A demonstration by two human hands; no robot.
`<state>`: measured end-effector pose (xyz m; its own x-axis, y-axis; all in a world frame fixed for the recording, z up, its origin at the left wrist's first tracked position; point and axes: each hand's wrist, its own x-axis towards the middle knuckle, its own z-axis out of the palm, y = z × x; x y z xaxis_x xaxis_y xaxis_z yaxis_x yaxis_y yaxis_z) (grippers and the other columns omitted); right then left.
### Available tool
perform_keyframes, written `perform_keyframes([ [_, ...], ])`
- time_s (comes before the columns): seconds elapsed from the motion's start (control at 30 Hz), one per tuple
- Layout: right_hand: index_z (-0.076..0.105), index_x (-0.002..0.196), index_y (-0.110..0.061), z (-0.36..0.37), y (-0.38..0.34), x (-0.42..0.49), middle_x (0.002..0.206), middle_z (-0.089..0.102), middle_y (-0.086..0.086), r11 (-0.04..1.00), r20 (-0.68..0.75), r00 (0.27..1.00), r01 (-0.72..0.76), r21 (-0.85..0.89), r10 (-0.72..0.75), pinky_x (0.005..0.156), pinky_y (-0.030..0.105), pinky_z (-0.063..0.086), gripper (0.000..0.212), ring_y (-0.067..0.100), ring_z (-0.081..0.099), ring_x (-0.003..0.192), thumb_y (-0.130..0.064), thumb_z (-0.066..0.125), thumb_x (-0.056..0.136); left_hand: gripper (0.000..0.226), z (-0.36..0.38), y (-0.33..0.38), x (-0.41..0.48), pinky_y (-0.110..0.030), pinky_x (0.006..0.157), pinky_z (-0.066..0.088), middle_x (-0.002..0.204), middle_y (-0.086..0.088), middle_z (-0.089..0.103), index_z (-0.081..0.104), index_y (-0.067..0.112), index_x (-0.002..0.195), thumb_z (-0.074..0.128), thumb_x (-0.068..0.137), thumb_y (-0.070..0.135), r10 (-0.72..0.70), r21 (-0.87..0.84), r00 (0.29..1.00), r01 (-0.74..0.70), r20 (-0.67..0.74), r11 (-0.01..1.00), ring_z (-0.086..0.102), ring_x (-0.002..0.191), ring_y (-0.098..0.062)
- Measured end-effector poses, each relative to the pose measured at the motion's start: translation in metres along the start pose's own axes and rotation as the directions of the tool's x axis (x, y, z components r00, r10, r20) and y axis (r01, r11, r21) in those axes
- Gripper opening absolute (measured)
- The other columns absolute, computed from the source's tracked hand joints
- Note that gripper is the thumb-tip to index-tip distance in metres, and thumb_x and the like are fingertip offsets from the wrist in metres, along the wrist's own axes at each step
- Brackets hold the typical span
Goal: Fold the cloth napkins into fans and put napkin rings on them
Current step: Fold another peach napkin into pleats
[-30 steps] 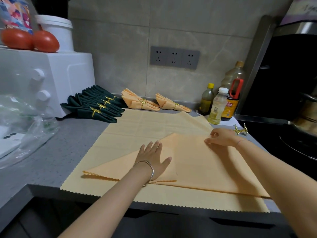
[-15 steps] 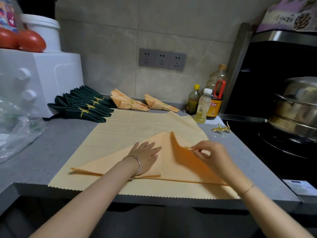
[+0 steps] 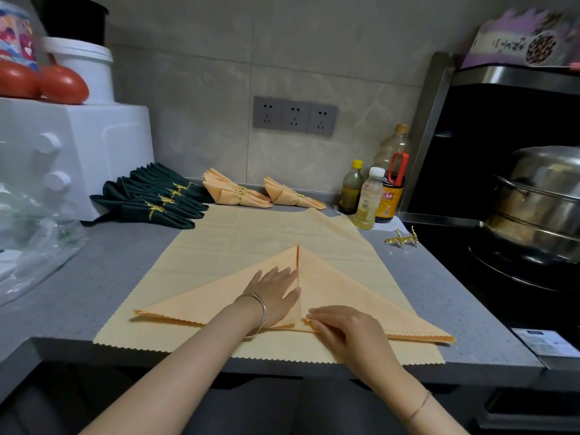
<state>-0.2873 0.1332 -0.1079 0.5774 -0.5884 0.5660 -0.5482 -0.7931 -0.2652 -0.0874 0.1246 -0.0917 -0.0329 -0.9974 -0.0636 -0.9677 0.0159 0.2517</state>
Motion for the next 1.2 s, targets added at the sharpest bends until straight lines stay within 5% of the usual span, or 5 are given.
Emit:
perform_keyframes([
  [0.23,0.07,0.11,-0.03,-0.001,-0.003,-0.001,0.118,0.062,-0.025,0.999,0.126,0.991,-0.045,0.02,0.042,0.092,-0.004,0.026,0.033,-0.01,0.046,0.119,-0.046,0.045,0.095,0.053,0.003,0.002,-0.002,-0.04,0.119,-0.008,0.16,0.008,-0.007,0.001,0.04,0.151,0.012,0.1,0.05,0.002,0.069,1.0,-0.004,0.018,0.998,-0.012,0.147,-0.013],
  [0.4,0.068,0.113,-0.025,-0.014,-0.007,0.018,0.118,0.066,-0.014,0.968,0.142,0.967,-0.226,0.108,0.21,0.092,0.021,0.045,0.038,0.003,0.058,0.111,-0.045,0.039,0.097,0.055,0.003,0.001,-0.001,-0.04,0.119,-0.009,0.16,0.008,-0.008,0.001,0.04,0.151,0.015,0.099,0.054,0.004,0.086,1.0,-0.006,0.028,0.996,-0.013,0.146,-0.013],
  [0.53,0.052,0.135,-0.022,-0.003,0.007,0.067,0.139,0.052,-0.007,0.949,0.098,0.948,-0.31,0.054,0.304,0.104,0.024,0.033,0.037,0.011,0.045,0.129,-0.027,0.038,0.1,0.055,0.003,0.002,-0.001,-0.04,0.119,-0.009,0.16,0.009,-0.008,0.002,0.041,0.15,0.015,0.099,0.054,-0.002,0.084,1.0,0.0,0.024,0.996,-0.012,0.146,-0.012],
  [0.7,0.043,0.139,-0.014,0.031,0.032,0.107,0.151,0.036,0.003,0.955,0.314,0.902,-0.277,-0.111,0.298,0.114,0.033,0.018,0.04,0.02,0.028,0.141,-0.019,0.027,0.102,0.055,0.003,0.001,-0.001,-0.039,0.119,-0.009,0.16,0.009,-0.008,0.001,0.041,0.15,0.014,0.099,0.056,0.0,0.076,1.0,-0.002,0.025,0.997,-0.012,0.146,-0.012],
  [1.2,0.003,0.152,-0.028,-0.033,0.065,0.01,0.157,-0.007,-0.016,0.934,0.479,0.807,-0.246,-0.257,0.345,0.114,0.023,-0.005,0.053,0.001,-0.007,0.144,-0.044,0.015,0.102,0.055,0.001,0.003,-0.002,-0.039,0.118,-0.007,0.159,0.007,-0.01,-0.001,0.04,0.15,0.013,0.099,0.054,-0.007,0.1,0.999,0.002,0.047,0.995,-0.011,0.147,-0.014],
])
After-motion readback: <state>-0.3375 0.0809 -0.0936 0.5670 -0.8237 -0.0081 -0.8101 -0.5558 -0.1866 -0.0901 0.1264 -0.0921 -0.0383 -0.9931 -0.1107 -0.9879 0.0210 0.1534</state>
